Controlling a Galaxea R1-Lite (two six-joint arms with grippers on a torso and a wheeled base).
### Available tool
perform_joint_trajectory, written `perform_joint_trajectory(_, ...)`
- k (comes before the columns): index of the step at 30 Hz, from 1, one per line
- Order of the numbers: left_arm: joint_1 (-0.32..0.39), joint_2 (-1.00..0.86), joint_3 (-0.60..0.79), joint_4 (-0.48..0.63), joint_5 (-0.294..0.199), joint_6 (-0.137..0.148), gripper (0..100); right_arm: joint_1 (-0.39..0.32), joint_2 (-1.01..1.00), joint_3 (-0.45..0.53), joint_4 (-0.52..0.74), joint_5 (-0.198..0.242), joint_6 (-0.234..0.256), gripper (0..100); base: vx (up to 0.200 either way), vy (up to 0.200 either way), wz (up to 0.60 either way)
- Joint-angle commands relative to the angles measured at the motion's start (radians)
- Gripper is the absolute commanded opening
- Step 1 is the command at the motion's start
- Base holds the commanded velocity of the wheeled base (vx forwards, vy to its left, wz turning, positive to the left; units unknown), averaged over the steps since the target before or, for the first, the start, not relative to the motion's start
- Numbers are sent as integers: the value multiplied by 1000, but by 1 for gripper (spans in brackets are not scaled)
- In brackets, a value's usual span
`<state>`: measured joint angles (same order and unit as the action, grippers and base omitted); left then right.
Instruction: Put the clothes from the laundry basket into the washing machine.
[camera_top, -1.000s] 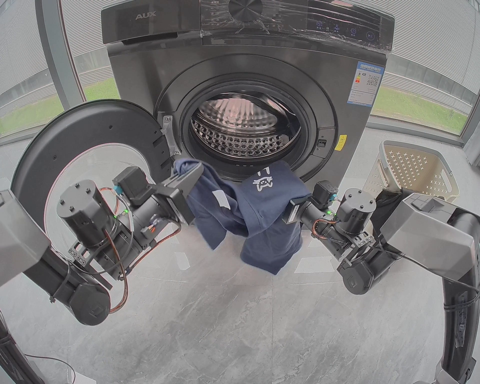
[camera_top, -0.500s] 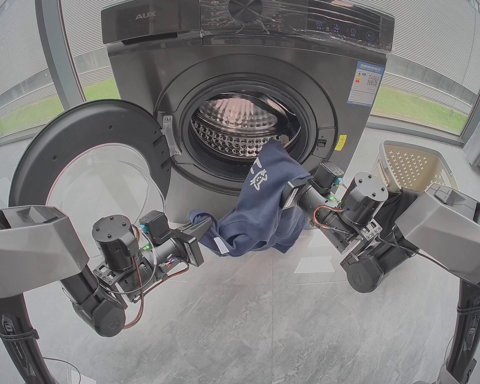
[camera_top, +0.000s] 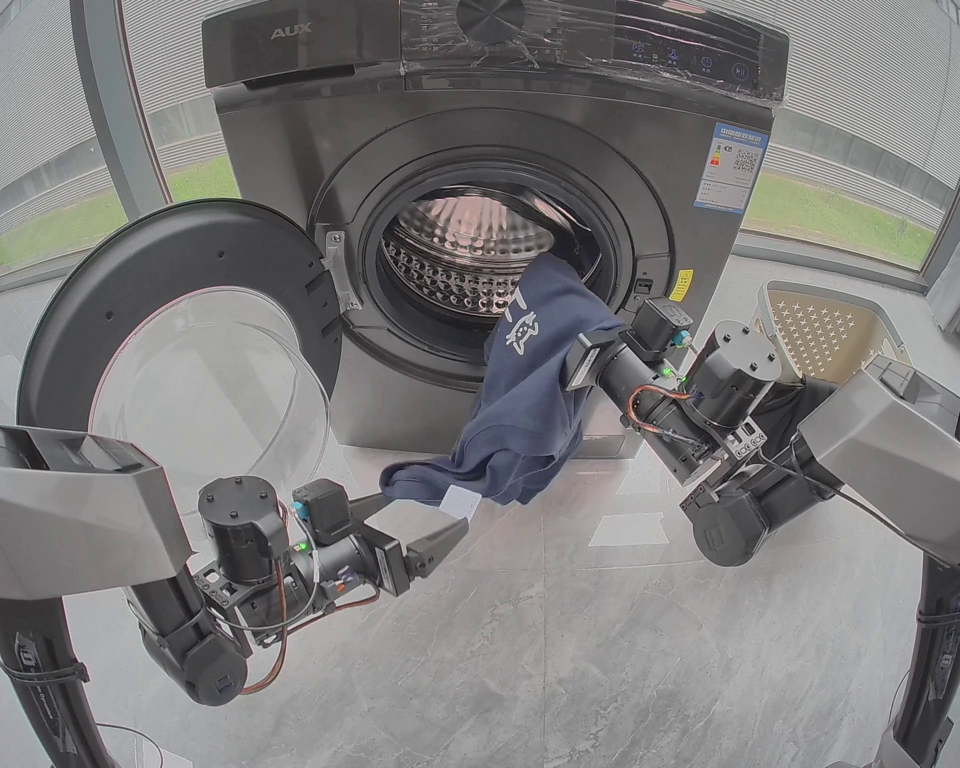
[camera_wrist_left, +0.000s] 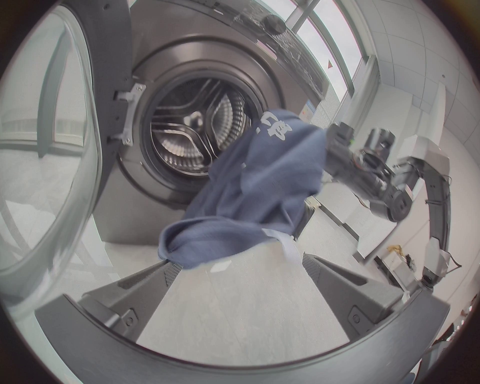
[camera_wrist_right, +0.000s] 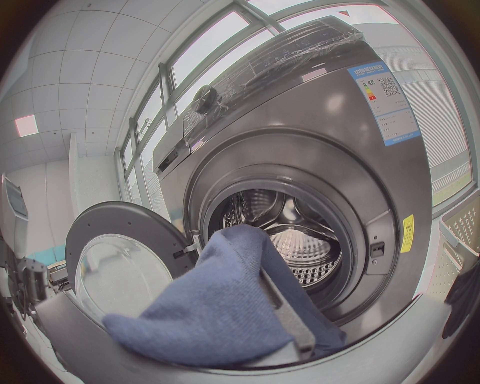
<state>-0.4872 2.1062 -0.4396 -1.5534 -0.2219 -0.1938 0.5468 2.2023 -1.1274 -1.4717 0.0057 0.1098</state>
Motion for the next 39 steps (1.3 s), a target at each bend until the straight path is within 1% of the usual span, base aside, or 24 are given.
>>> perform_joint_trajectory(1, -30, 6, 74, -7, -30, 2, 100, -1, 10, -45, 21, -1, -1, 0, 0, 0, 0)
perform_joint_trajectory(6, -54, 18, 124, -7, -45, 4, 100, -1, 11, -57, 25, -1, -1, 0, 0, 0, 0)
perform_joint_trajectory(7, -59, 18, 130, -7, -45, 10, 100, -1, 11, -57, 25, -1, -1, 0, 0, 0, 0)
perform_joint_trajectory(8, -59, 18, 130, -7, -45, 10, 100, -1, 11, -57, 25, -1, -1, 0, 0, 0, 0)
perform_joint_trajectory(9, -63, 20, 133, -7, -47, 27, 100, -1, 11, -57, 25, -1, -1, 0, 0, 0, 0)
perform_joint_trajectory(10, -65, 21, 133, -7, -47, 33, 100, -1, 11, -57, 25, -1, -1, 0, 0, 0, 0)
perform_joint_trajectory(13, -70, 26, 124, -7, -47, 36, 100, 1, 14, -55, 25, -1, -1, 0, 0, 0, 0)
perform_joint_trajectory(18, -70, 25, 32, -7, -45, 34, 100, 12, 37, -48, 24, -1, -1, 0, 0, 0, 0)
perform_joint_trajectory(19, -70, 23, -31, -5, -40, 33, 100, 18, 57, -48, 24, -1, -1, 0, 0, 0, 0)
perform_joint_trajectory(21, -71, 20, -90, -7, -36, 25, 100, 32, 73, -49, 24, -3, -1, 0, 0, 0, 0)
perform_joint_trajectory(23, -73, 17, -120, -5, -36, 24, 100, 44, 86, -52, 24, -16, -1, 0, 0, 0, 0)
perform_joint_trajectory(26, -82, 18, -151, -7, -37, 24, 100, 62, 103, -57, 24, -27, -1, 0, 0, 0, 0)
perform_joint_trajectory(33, -85, 58, -194, -5, -36, 25, 100, 97, 106, -68, 25, -29, -1, 0, 0, 0, 0)
perform_joint_trajectory(39, -76, 120, -242, -5, -27, 30, 100, 111, 86, -57, 24, -30, -1, 0, 0, 0, 0)
